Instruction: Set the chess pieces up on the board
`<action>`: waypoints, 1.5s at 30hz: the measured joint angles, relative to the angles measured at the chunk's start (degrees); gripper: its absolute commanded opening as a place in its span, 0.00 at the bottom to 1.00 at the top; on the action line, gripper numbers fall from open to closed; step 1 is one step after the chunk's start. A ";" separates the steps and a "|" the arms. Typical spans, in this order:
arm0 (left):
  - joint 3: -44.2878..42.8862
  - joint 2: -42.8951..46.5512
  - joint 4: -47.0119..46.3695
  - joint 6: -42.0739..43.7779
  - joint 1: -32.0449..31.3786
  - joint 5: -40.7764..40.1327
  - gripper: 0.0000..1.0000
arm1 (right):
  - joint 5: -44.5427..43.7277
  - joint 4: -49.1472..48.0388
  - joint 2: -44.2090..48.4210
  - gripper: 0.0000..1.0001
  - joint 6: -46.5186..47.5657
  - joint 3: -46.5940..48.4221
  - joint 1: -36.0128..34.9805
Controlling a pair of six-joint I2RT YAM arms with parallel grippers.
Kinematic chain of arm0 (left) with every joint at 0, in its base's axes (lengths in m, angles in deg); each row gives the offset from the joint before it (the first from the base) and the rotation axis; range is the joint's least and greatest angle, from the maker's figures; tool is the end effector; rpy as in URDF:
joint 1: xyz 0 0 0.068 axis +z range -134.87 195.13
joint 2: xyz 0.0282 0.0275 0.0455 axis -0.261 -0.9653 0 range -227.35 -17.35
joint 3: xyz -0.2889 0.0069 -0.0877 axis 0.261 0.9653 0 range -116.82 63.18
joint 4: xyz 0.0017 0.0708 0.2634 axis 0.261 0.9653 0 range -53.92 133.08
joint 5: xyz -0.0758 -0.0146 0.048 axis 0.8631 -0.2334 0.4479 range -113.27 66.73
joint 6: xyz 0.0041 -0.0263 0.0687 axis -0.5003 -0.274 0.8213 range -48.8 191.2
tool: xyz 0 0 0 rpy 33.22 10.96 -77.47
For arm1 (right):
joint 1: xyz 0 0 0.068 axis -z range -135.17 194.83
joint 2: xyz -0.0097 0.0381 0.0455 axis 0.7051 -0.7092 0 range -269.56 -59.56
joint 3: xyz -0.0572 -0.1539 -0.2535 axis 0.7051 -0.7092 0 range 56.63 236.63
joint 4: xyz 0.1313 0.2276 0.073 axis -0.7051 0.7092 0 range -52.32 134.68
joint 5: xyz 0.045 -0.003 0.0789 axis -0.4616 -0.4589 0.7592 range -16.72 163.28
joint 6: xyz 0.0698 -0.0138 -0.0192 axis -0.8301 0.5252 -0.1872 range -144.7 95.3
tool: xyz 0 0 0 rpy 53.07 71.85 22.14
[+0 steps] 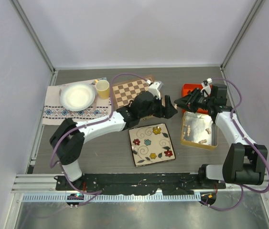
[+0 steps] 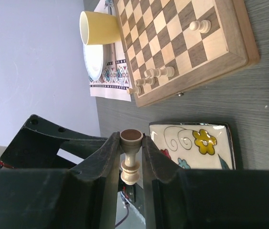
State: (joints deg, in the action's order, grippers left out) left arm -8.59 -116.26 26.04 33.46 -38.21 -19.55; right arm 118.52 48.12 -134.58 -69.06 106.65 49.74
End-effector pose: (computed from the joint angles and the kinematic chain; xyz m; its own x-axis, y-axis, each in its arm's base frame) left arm 0.2662 -0.3642 0.3004 -0.6515 -0.1475 -0.7442 0.5549 0.5762 -0.6001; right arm 0.3006 0.0181 0.2753 -0.7740 0.5605 -0.2947 0.0349 0.5024 0.8639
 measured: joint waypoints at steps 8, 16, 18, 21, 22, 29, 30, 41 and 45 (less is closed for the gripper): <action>-7.41 -6.67 1.27 -0.83 -0.98 -1.53 0.62 | 0.87 -3.72 0.02 0.01 -3.93 -0.57 -0.17; -10.01 -8.81 4.02 -0.31 -1.36 -4.81 0.50 | 1.64 -4.92 0.15 0.01 -5.31 -2.45 -0.35; -10.67 -9.16 4.76 0.46 -1.36 -5.49 0.45 | 1.86 -5.05 0.17 0.01 -5.35 -2.47 -0.48; -11.50 -9.40 5.49 1.11 -1.36 -5.99 0.34 | 1.86 -5.70 0.26 0.02 -5.35 -2.71 -0.85; -11.80 -9.46 5.79 1.38 -1.36 -6.10 0.30 | 1.88 -5.77 0.31 0.02 -5.35 -2.80 -0.98; -12.26 -9.46 7.15 4.11 -1.66 -7.74 0.05 | 1.22 -5.92 1.07 0.14 -4.39 -3.10 -1.75; -12.26 -9.46 7.30 4.90 -1.68 -7.76 0.04 | 1.03 -5.92 1.16 0.19 -3.85 -3.10 -1.90; 2.93 4.55 9.75 22.03 0.02 0.17 0.00 | 12.15 2.40 2.54 0.76 21.46 1.03 -2.60; 8.33 14.82 16.50 30.58 3.02 12.90 0.01 | 18.71 24.28 2.03 0.80 56.15 10.99 -4.85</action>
State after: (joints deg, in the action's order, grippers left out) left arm -0.26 -101.44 42.54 64.04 -35.20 -6.65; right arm 137.23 72.40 -132.55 -12.91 117.65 44.89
